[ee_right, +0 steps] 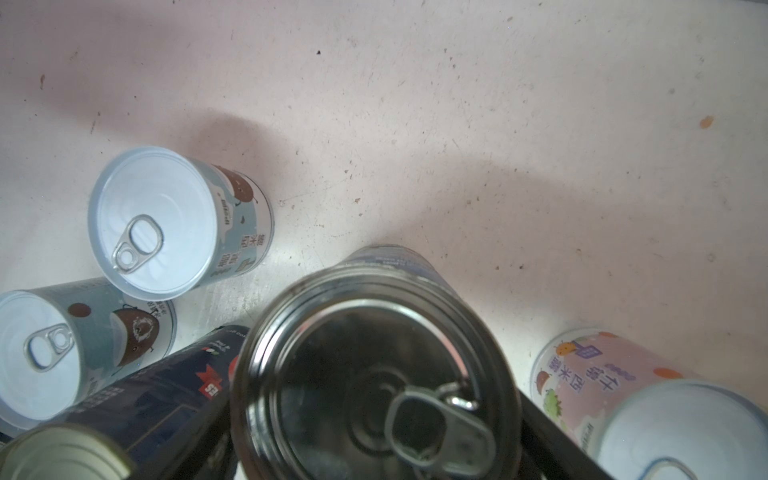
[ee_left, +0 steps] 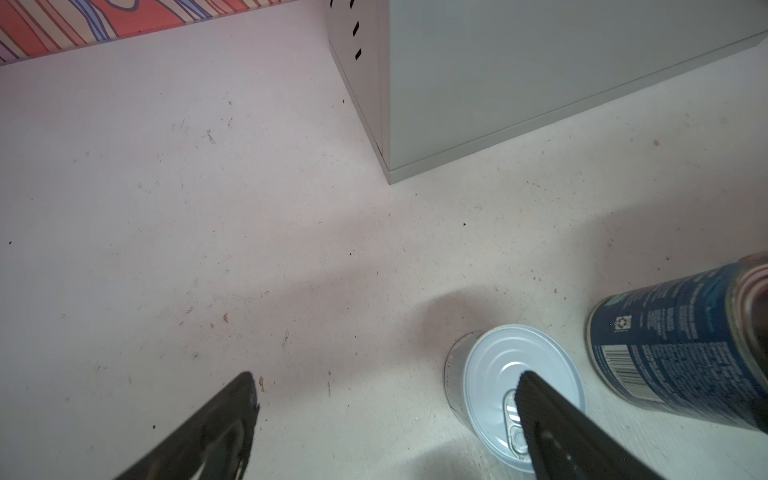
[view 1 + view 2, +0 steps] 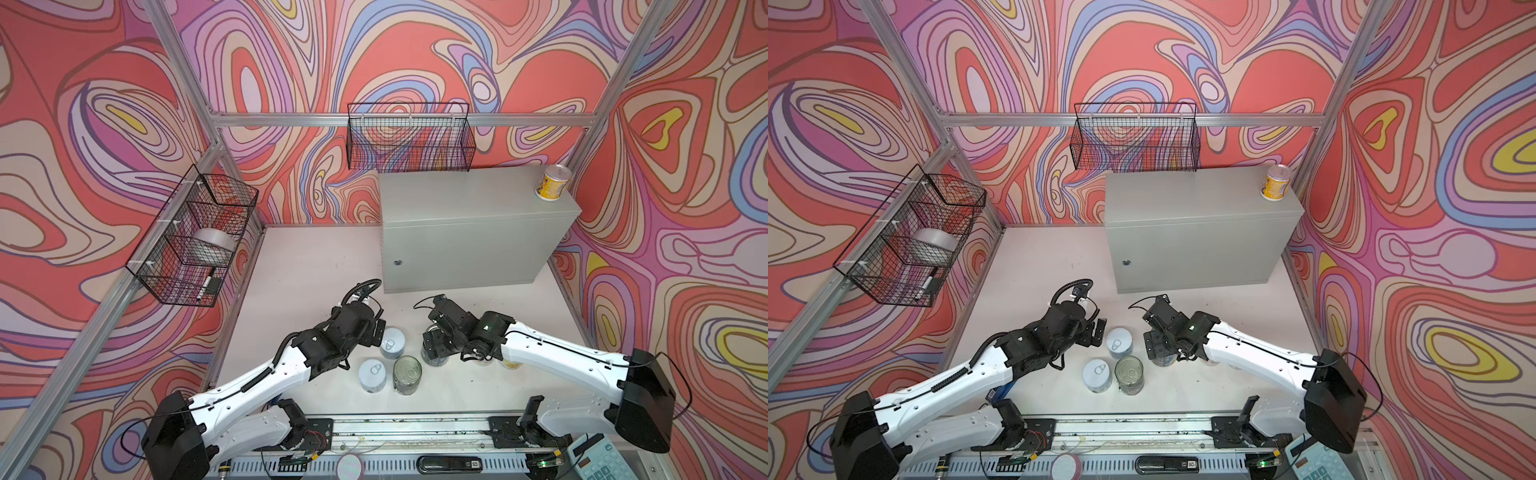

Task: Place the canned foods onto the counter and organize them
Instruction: 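Lower the right gripper around the dark blue can and close on it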

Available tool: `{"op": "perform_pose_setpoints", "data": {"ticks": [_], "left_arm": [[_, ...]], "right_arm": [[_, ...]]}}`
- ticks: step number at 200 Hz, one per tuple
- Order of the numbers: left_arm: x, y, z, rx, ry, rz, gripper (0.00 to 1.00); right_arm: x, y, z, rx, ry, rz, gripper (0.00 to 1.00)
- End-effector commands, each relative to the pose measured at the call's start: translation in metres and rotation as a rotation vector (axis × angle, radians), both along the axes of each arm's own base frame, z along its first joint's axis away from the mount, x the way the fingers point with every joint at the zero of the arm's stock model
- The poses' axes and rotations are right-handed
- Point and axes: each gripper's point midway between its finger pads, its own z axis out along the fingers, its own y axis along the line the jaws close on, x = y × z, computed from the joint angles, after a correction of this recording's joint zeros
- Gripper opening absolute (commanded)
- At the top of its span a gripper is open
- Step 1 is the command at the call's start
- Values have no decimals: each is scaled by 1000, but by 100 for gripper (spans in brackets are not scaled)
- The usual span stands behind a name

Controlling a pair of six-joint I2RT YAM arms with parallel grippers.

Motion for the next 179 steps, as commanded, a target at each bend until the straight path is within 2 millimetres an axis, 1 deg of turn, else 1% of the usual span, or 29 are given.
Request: {"op": "perform_pose_setpoints", "data": {"ticks": [1, 13, 24, 52, 70, 98, 116, 146, 155, 179], "left_arm": [[-2, -1, 3, -15, -14, -11, 100], [-3, 0, 4, -16, -14, -16, 100], [-4, 0, 4, -15, -15, -22, 100], [-7, 2, 7, -19, -17, -31, 100], [-9, 2, 8, -28, -16, -34, 100], [-12, 1, 8, -45, -11, -41, 100], [-13, 1, 7, -47, -7, -41, 100], [-13, -1, 6, -58, -3, -41, 100], [-12, -2, 5, -61, 1, -43, 100], [-13, -9, 2, -72, 11, -74, 100]], "right_arm": [[-7, 0, -9, 3, 35, -2, 66], [-6, 1, -8, 7, 33, -3, 59], [-5, 2, -7, 11, 30, -2, 55], [-4, 8, -4, 33, 29, 5, 54], [-2, 11, -2, 42, 24, 12, 46], [1, 13, -3, 30, 23, 18, 44], [2, 15, -3, 20, 27, 23, 37], [6, 14, 1, 8, 5, 23, 37], [9, 14, 3, 7, -5, 20, 34], [15, 18, 10, 11, -32, 19, 33]]}}
